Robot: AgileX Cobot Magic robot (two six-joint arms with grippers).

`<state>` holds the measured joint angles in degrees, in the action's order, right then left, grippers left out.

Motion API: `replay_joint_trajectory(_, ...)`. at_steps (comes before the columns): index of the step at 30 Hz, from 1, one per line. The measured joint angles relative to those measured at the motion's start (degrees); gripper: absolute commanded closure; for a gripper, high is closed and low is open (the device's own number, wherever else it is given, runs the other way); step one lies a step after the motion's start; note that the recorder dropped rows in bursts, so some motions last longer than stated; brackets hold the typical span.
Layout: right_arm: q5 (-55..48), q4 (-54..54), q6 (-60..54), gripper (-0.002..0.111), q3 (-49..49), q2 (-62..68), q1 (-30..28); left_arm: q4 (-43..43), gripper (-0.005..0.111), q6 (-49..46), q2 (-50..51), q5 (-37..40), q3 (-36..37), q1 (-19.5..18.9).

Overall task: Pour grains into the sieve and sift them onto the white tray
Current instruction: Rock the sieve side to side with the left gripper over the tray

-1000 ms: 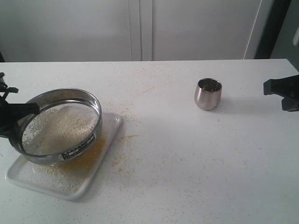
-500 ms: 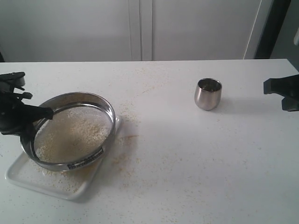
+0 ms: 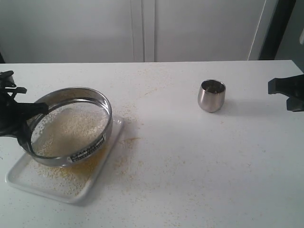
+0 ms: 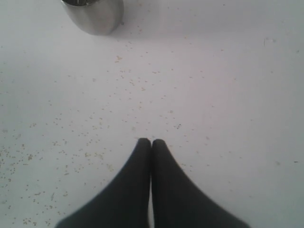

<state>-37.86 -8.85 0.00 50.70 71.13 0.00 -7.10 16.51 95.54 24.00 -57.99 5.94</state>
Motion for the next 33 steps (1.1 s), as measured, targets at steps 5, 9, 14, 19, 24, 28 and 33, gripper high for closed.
replay_joint_trajectory(5, 0.3, 0.0, 0.0, 0.108, 0.0, 0.0, 0.0, 3.7, 0.107, -1.8, -0.5, -0.7, 0.2, 1.5)
replay_joint_trajectory(9, 0.3, 0.0, 0.0, 0.108, 0.0, 0.0, 0.0, 4.2, 0.107, 4.0, 0.7, 2.1, -0.7, -2.5)
replay_joint_trajectory(14, 0.5, 0.0, 0.0, 0.108, 0.0, 0.0, 0.0, 3.3, 0.107, -5.8, -0.4, 3.5, -0.6, 0.6)
replay_joint_trajectory(19, 0.5, 0.0, 0.0, 0.108, 0.0, 0.0, 0.0, 3.5, 0.107, 0.3, 0.4, 2.8, -2.5, -2.1)
replay_joint_trajectory(24, 0.5, 0.0, 0.0, 0.108, 0.0, 0.0, 0.0, -0.2, 0.107, -5.2, 0.7, 8.1, -3.5, -1.5)
replay_joint_trajectory(28, 0.6, 0.0, 0.0, 0.108, 0.0, 0.0, 0.0, -1.1, 0.107, -9.1, -0.1, 5.8, -4.0, 1.8)
replay_joint_trajectory(33, 0.6, 0.0, 0.0, 0.108, 0.0, 0.0, 0.0, 4.5, 0.107, 0.4, 1.9, 9.1, -6.0, -2.7)
